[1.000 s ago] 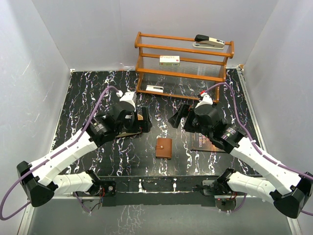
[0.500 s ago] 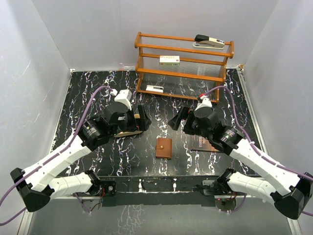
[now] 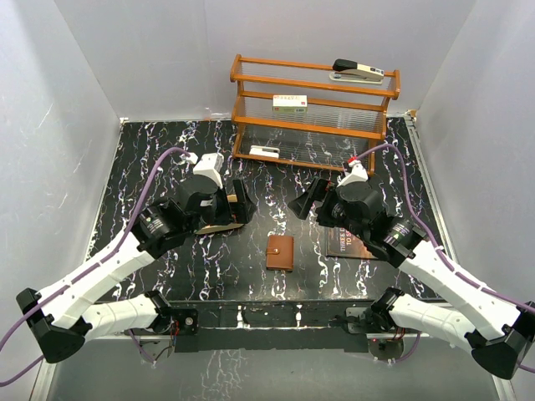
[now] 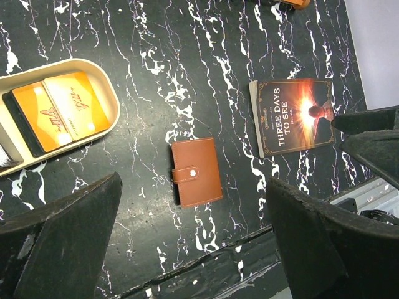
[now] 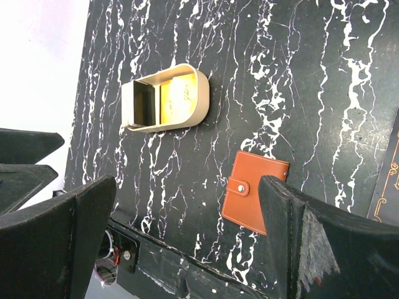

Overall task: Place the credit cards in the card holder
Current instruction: Reset both arms

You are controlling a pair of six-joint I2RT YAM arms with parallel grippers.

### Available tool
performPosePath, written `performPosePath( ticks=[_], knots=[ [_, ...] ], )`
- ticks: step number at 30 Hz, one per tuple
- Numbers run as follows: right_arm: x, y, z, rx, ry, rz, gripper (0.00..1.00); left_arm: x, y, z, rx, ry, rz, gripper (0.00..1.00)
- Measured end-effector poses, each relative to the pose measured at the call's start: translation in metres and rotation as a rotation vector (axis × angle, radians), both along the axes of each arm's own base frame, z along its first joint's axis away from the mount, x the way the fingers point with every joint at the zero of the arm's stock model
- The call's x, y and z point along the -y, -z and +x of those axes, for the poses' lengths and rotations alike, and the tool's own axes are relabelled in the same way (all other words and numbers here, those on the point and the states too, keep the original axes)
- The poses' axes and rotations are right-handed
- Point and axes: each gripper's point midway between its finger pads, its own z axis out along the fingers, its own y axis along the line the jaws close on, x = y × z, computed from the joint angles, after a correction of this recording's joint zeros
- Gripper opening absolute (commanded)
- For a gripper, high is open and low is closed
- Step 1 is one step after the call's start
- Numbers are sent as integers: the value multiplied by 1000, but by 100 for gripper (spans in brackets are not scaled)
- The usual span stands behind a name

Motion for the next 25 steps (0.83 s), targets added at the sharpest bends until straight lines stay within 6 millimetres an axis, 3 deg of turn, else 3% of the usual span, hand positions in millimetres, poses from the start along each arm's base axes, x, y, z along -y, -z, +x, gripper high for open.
performPosePath(
  ticks=[17, 25],
  knots=[
    [1, -9, 2, 22, 5, 2, 98, -3, -1, 1, 10, -15, 4, 99],
    [-2, -34, 6, 79, -8, 16, 98, -6, -9, 0, 32, -13, -15, 99]
  ],
)
